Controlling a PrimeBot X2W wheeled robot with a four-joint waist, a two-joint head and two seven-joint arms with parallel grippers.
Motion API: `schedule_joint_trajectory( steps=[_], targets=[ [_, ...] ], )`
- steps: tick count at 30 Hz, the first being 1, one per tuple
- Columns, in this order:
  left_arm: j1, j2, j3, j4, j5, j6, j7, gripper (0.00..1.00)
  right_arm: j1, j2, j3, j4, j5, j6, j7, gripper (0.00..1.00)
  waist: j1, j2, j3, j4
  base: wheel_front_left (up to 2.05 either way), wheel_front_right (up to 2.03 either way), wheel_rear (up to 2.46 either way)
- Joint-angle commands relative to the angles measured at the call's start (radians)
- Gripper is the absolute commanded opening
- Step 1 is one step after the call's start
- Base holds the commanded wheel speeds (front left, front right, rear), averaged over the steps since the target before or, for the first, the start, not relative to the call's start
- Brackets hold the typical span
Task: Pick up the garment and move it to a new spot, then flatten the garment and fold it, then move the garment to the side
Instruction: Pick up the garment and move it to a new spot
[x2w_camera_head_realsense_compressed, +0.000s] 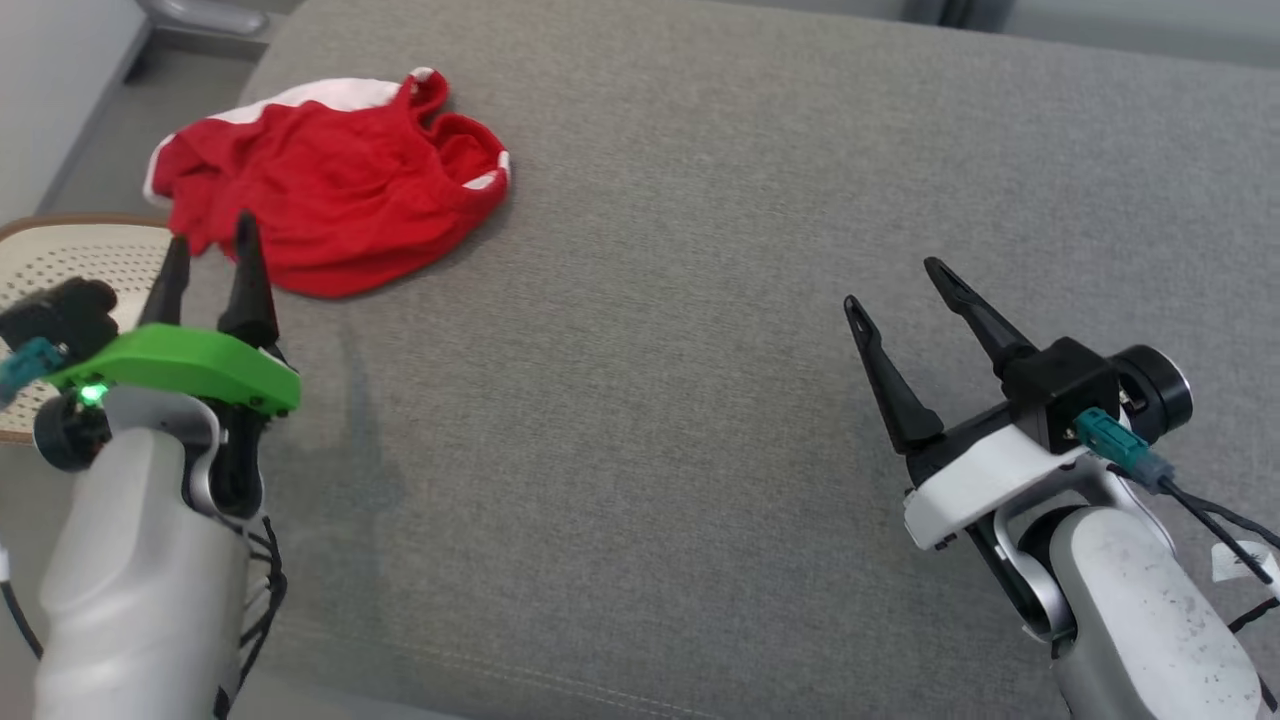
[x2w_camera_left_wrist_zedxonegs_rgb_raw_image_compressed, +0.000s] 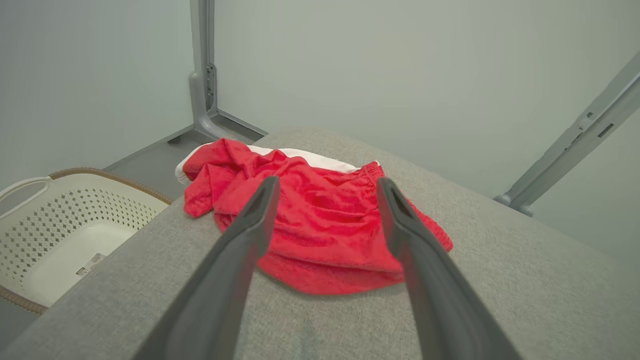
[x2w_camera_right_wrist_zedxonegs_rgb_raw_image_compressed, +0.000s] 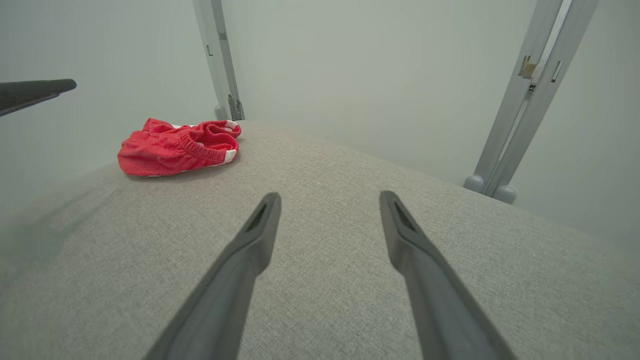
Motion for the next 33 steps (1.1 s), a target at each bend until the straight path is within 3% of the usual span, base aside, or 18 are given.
schedule_joint_trajectory(
  steps=[1, 11, 17, 21, 22, 23, 27, 28, 33],
  targets=[
    [-0.049, 0.017, 0.0, 0.019, -0.022, -0.004, 0.009, 1.0, -0.022, -0.009, 0.004, -0.016, 0.004, -0.002, 0.003, 1.0, -0.0001, 0.0, 0.164, -0.16, 0.0, 0.0, 0.0],
    [-0.253, 0.109, 0.0, 0.191, -0.114, -0.001, 0.162, 1.0, -0.032, -0.029, -0.003, -0.088, -0.002, -0.002, 0.011, 1.0, -0.0001, 0.0, 0.261, -0.266, 0.0, 0.0, 0.0],
    [-0.321, 0.126, 0.015, 0.307, -0.143, 0.086, 0.307, 1.0, -0.023, -0.018, -0.002, -0.095, -0.003, -0.002, -0.003, 1.0, -0.0001, 0.0, 0.258, -0.303, 0.0, 0.0, 0.0],
    [-0.313, 0.108, 0.004, 0.366, -0.146, 0.136, 0.397, 1.0, -0.016, -0.002, 0.002, -0.082, -0.001, -0.002, -0.013, 1.0, -0.0001, 0.0, 0.237, -0.314, 0.0, 0.0, 0.0],
    [-0.304, 0.099, 0.001, 0.38, -0.151, 0.139, 0.422, 0.94, -0.015, 0.001, 0.004, -0.077, 0.001, -0.002, -0.015, 1.0, -0.0001, 0.0, 0.23, -0.316, 0.0, 0.0, 0.0],
    [-0.295, 0.091, -0.002, 0.387, -0.153, 0.133, 0.436, 0.0, -0.014, 0.002, 0.006, -0.068, 0.005, -0.002, -0.02, 1.0, -0.0001, 0.0, 0.218, -0.316, 0.0, 0.0, 0.0],
    [-0.28, 0.121, -0.009, 0.365, -0.135, 0.115, 0.397, 0.0, -0.006, 0.019, 0.013, -0.031, 0.018, -0.002, -0.044, 1.0, -0.0001, 0.0, 0.153, -0.309, 0.0, 0.0, 0.0],
    [-0.319, 0.165, -0.052, 0.281, -0.073, 0.093, 0.285, 0.0, 0.01, 0.039, -0.001, 0.017, 0.029, -0.002, -0.082, 1.0, -0.0001, 0.0, 0.061, -0.292, 0.0, 0.0, 0.0],
    [-0.354, 0.149, -0.114, 0.165, -0.028, 0.057, 0.258, 0.0, 0.038, 0.076, -0.017, 0.073, 0.042, -0.002, -0.122, 1.0, -0.0001, 0.0, -0.056, -0.304, 0.0, 0.0, 0.0]
  ],
)
